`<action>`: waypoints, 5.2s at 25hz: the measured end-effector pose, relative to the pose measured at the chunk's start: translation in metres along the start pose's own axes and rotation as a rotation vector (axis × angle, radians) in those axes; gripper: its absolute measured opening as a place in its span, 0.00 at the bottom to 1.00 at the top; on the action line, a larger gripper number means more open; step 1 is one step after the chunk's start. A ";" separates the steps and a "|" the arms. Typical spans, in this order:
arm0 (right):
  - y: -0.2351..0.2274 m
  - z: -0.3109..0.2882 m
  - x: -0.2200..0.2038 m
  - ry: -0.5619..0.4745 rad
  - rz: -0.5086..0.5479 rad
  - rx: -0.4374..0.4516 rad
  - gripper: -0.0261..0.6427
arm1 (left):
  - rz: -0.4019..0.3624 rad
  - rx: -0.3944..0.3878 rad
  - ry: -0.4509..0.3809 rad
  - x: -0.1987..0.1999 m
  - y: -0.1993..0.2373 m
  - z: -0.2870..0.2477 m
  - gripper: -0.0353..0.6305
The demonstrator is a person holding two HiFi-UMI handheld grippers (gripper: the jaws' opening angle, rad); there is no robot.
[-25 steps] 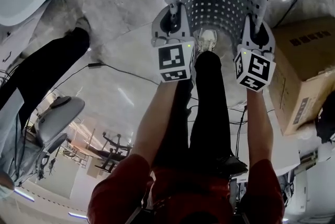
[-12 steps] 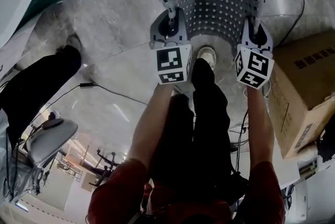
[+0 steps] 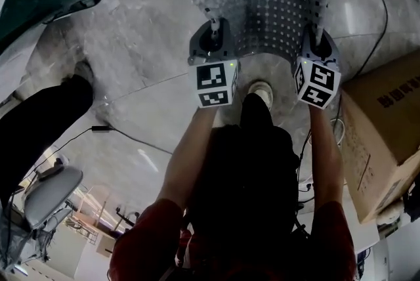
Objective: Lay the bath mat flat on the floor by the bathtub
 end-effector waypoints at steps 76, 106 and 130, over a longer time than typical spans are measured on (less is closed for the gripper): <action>-0.004 -0.021 -0.027 -0.029 -0.040 0.023 0.57 | -0.031 0.024 0.062 -0.057 0.071 -0.021 0.51; 0.079 0.360 0.347 -0.257 -0.035 0.183 0.57 | -0.059 -0.024 -0.166 0.345 0.012 0.342 0.51; 0.073 0.511 0.593 -0.665 0.076 0.323 0.57 | -0.163 0.138 -0.570 0.591 -0.016 0.486 0.51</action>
Point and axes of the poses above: the fingertips, and each gripper's own axes: z backward along the fingers, y to its left, x out of its top, the point moved 10 cm from there along z, backward along the fingers, and after that the axes turned 3 degrees about -z, right-handed, at the moved point
